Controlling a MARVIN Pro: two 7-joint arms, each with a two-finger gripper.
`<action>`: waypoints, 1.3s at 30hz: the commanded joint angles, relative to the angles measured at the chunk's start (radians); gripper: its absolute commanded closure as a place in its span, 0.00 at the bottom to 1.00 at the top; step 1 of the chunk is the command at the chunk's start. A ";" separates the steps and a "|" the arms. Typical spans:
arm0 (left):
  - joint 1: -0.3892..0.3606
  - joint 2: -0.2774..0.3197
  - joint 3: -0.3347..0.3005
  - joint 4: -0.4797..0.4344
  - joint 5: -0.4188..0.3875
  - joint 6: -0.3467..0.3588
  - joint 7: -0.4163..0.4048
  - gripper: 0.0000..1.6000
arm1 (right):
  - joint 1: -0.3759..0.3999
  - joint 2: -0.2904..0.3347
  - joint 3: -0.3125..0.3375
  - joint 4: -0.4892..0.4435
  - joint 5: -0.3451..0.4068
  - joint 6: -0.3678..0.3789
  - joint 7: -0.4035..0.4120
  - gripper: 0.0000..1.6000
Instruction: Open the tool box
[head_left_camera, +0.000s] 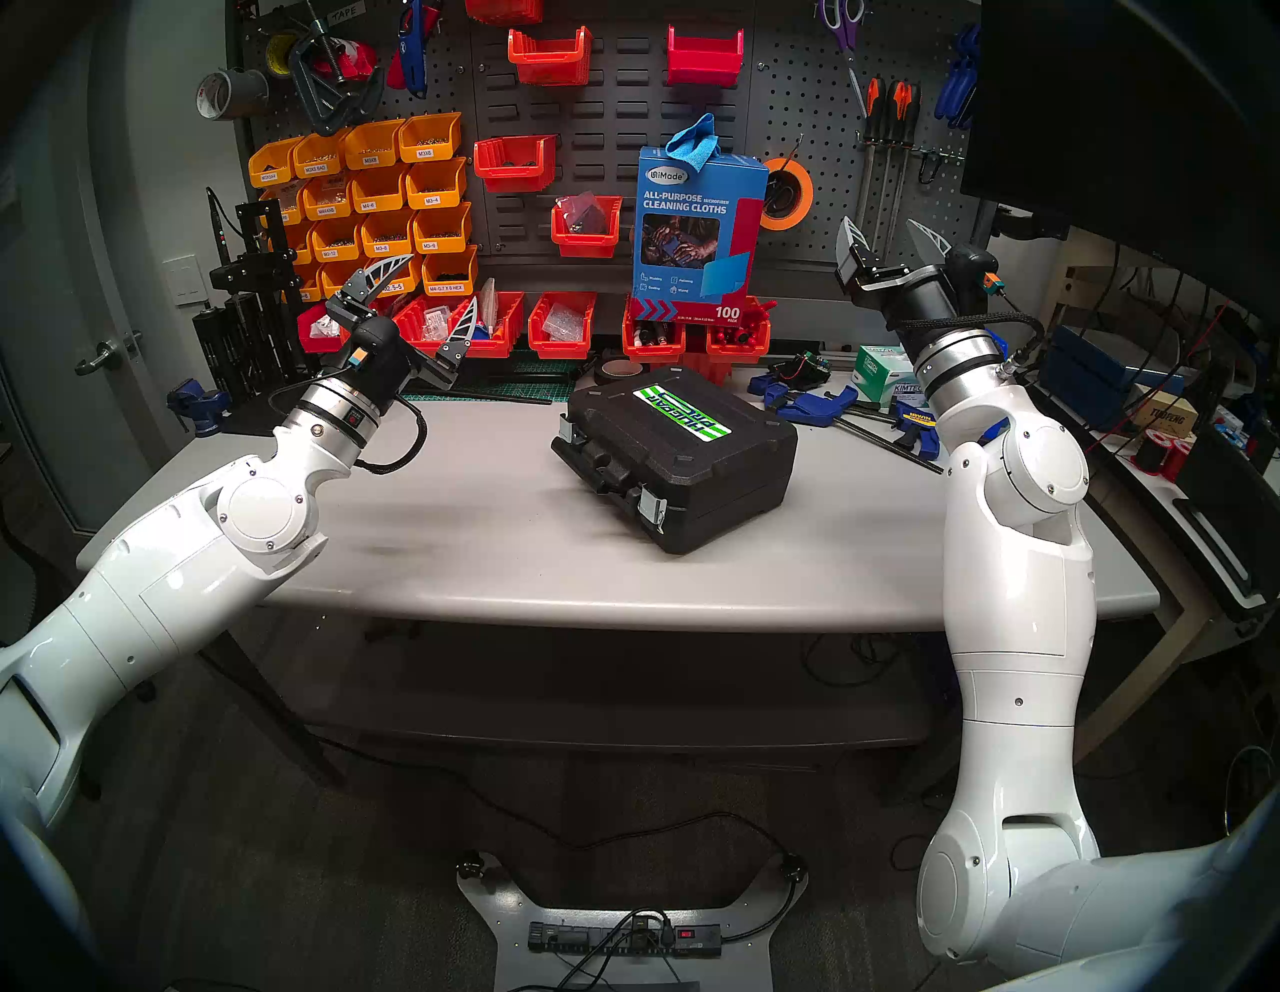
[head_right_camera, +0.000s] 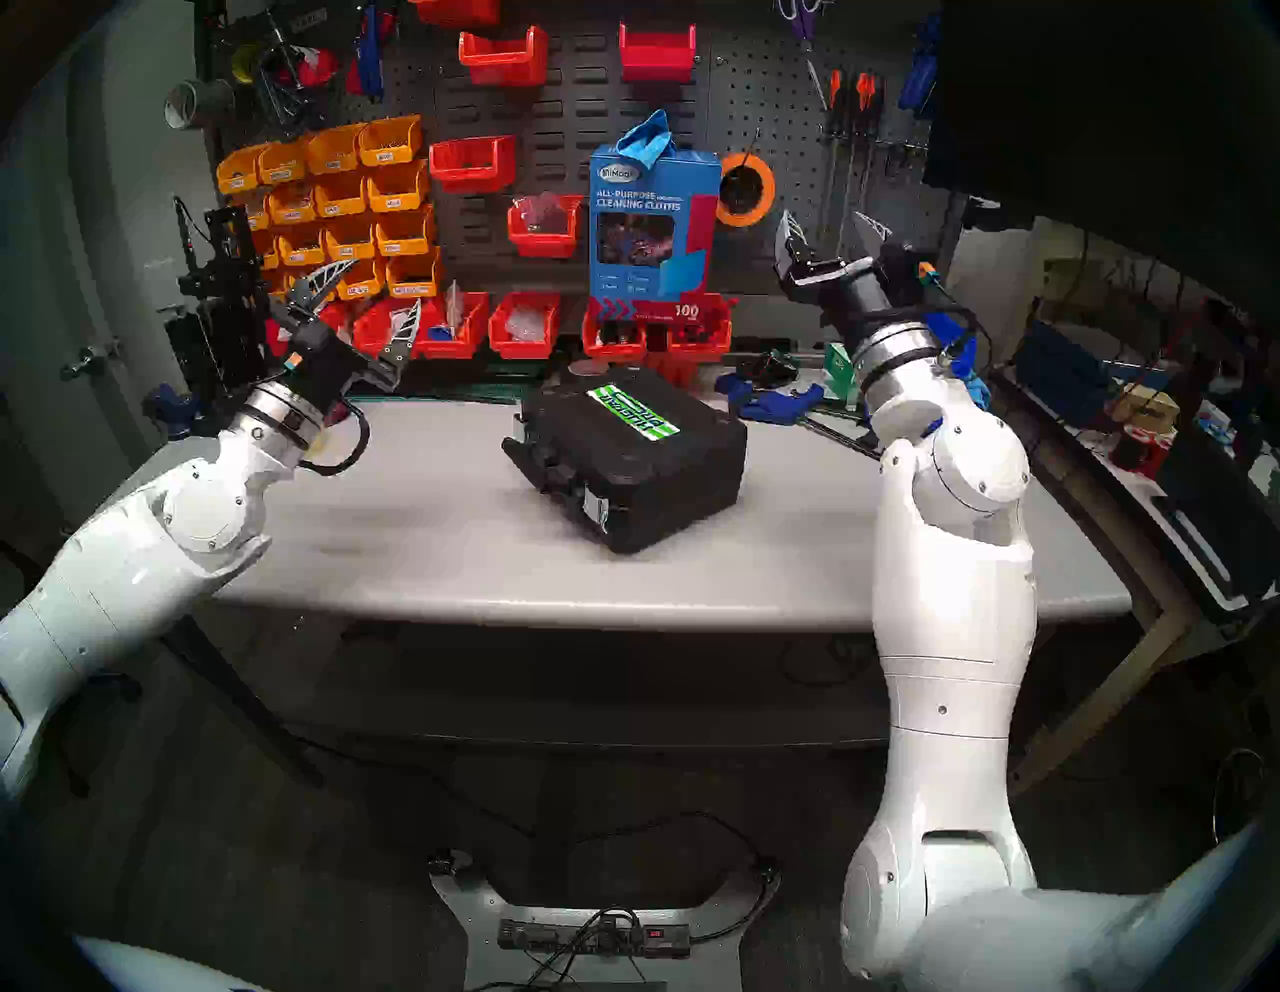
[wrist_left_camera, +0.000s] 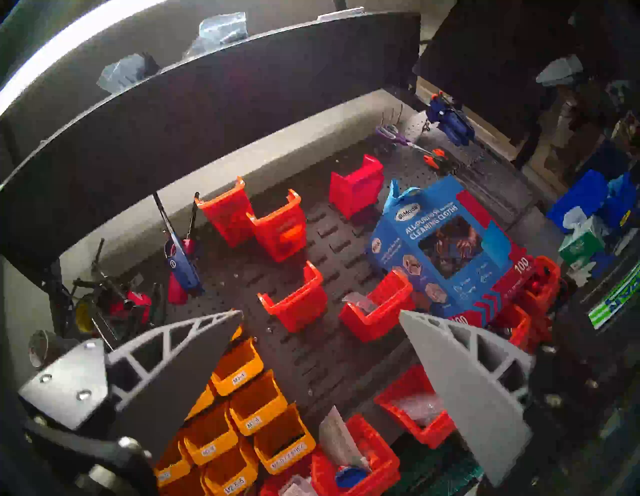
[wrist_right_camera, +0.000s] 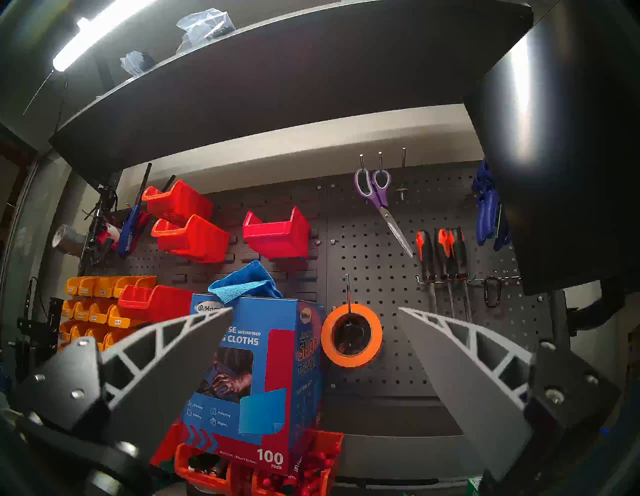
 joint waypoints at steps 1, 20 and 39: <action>-0.029 0.104 -0.012 -0.051 -0.091 0.116 -0.102 0.00 | 0.004 0.002 0.002 -0.013 0.001 -0.003 0.001 0.00; -0.138 0.009 0.018 -0.056 -0.405 0.518 -0.199 0.00 | 0.001 0.007 0.000 -0.019 0.005 -0.002 -0.003 0.00; -0.125 -0.200 0.038 0.046 -0.436 0.662 0.074 0.00 | -0.002 0.011 -0.003 -0.022 0.009 -0.001 -0.008 0.00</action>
